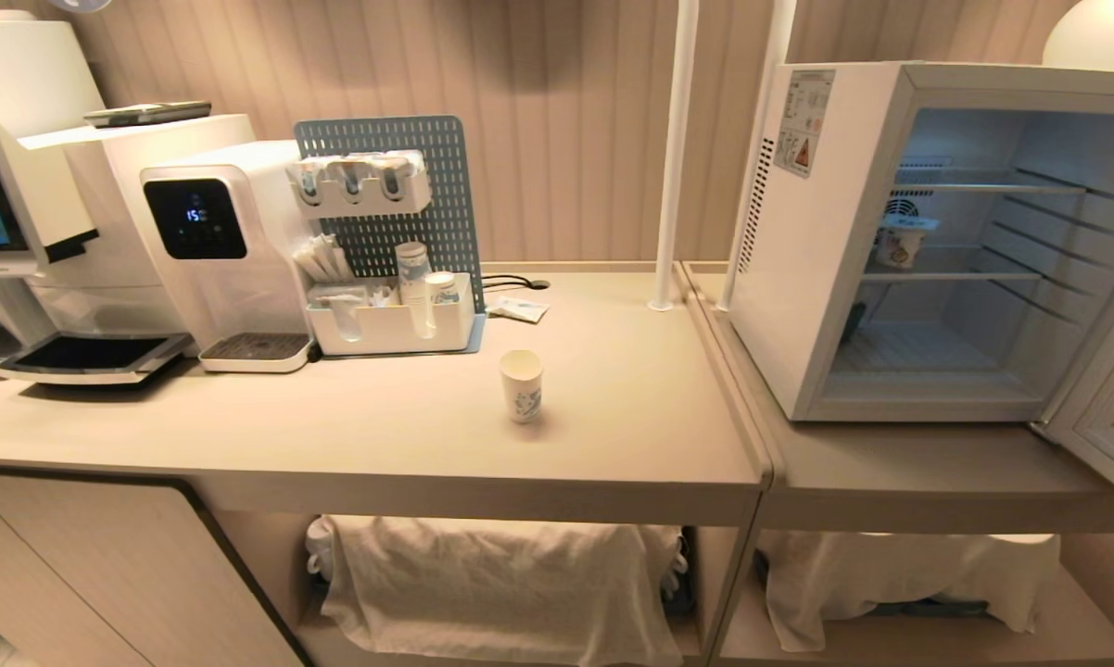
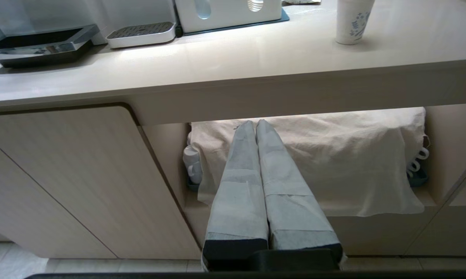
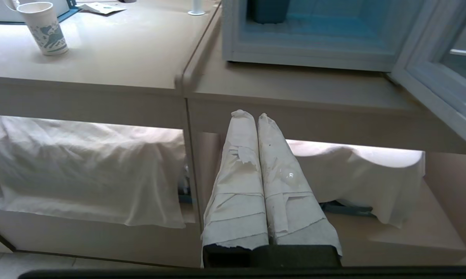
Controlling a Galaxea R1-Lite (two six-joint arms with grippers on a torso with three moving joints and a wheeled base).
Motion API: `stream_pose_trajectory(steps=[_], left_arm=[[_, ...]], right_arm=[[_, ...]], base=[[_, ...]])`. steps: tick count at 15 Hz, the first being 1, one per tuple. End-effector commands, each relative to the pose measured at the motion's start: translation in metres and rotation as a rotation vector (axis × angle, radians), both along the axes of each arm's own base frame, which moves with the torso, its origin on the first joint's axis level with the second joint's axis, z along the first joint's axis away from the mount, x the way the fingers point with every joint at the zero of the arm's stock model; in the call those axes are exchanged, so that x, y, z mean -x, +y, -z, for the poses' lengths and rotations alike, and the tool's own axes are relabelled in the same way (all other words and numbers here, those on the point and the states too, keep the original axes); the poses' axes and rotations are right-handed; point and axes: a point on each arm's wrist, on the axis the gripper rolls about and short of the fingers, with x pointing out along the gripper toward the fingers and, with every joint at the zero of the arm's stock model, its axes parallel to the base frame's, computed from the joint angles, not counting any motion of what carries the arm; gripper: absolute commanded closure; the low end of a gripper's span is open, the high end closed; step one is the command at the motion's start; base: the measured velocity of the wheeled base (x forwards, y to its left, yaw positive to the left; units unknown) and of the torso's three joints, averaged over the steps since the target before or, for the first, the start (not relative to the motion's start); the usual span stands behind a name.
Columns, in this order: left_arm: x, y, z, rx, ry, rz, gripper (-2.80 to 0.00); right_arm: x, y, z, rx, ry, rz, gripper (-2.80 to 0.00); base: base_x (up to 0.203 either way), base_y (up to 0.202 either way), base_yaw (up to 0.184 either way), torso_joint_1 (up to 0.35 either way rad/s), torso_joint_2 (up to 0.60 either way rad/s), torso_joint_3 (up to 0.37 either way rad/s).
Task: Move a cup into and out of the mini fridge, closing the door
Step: Take the yoghurt out of the freezer
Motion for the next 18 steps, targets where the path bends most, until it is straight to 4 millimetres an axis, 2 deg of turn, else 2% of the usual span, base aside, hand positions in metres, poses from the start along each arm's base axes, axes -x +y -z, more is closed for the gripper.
stream_pose_trajectory(steps=[1,10,18], left_arm=[[-0.0001,0.0,0.0001,0.0,0.002,0.002,0.0],[-0.0001,0.0,0.001,0.021,0.007,0.001,0.0],[0.0,0.0001,0.0004,0.028,0.003,-0.003,0.0]], right_arm=[[-0.0001,0.0,0.0004,0.001,0.001,-0.001,0.0],[-0.0002,0.0,0.0002,-0.001,0.002,0.001,0.0],[-0.0001,0.0,-0.0001,-0.001,0.001,0.001,0.0]], base=[[0.0,-0.194,0.0,-0.002,0.0,-0.002],[0.0,-0.183,0.001,0.004,0.0,0.001],[0.0,-0.007,0.001,0.0,0.0,0.001]])
